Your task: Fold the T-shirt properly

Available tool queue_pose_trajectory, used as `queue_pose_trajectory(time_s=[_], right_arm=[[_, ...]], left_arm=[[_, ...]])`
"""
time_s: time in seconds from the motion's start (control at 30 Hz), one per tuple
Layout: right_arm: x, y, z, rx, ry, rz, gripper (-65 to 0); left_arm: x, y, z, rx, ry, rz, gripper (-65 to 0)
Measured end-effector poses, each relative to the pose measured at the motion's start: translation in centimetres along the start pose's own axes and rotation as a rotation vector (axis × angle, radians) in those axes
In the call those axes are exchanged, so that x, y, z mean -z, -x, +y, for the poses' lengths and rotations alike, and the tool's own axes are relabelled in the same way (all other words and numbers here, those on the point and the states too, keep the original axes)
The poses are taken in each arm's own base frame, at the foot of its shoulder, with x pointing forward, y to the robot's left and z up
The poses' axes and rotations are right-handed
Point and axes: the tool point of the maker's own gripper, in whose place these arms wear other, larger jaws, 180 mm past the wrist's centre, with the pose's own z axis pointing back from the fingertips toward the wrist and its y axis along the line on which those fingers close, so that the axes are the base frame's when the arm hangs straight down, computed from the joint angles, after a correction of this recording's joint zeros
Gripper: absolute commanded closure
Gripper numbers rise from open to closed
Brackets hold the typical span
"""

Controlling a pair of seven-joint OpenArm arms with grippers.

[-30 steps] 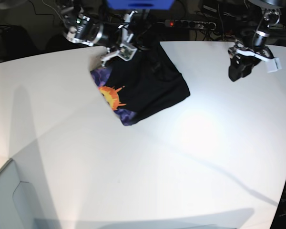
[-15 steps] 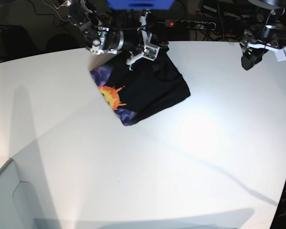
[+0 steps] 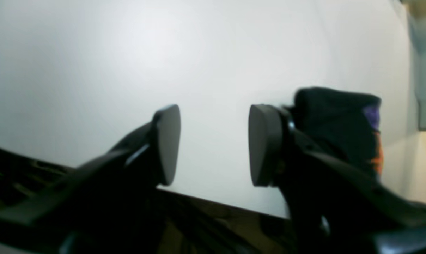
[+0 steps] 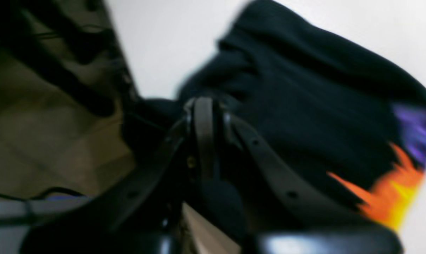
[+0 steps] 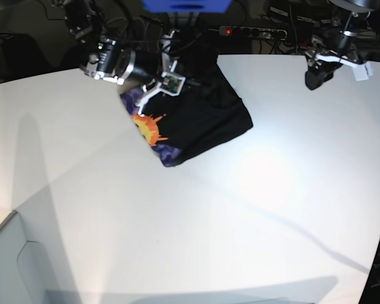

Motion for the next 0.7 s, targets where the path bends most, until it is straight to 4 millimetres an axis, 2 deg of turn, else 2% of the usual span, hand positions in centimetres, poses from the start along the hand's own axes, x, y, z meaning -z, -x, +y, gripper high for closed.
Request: queue_pose_trajectory(time_s=[0.07,0.13,0.27,0.37,0.43,0.53,0.6,0.7], right_arm=[[-0.6,0.0,-1.4,0.010,0.046,-0.009,-0.5],[-1.6,0.6,-3.2,0.022,0.105,0.006,-0.7],[-3.2,1.4,-5.8,0.038,0.192,0.026,-0.9],[-4.6,2.2,-7.6,0.051,0.260,0.041,-0.9],[-5.2,2.4,-8.3,0.056,0.285,0.043,-0.9],[-5.8,2.6,-9.0,0.063,0.313,0.048,-0.9],[-6.0,2.9,-9.2,0.065,0.320,0.057,-0.9],[-5.9,2.8,-9.2,0.065,0.318,0.054,-0.9]], left_arm=[[-0.1,0.7,-1.5,-0.011,0.024,0.015,-32.1],[-0.3,1.5,-2.8,-0.033,0.044,0.027,-36.5],[0.0,3.8,-4.3,-0.071,0.074,0.097,-43.9],[1.0,5.2,-7.1,-0.032,0.179,0.146,-47.5],[1.5,6.3,-9.1,-0.031,0.242,0.177,-49.4],[2.1,7.3,-10.9,-0.035,0.298,0.209,-51.4],[2.8,7.8,-11.5,-0.042,0.318,0.224,-52.3],[3.6,8.3,-11.2,-0.044,0.311,0.238,-52.6]])
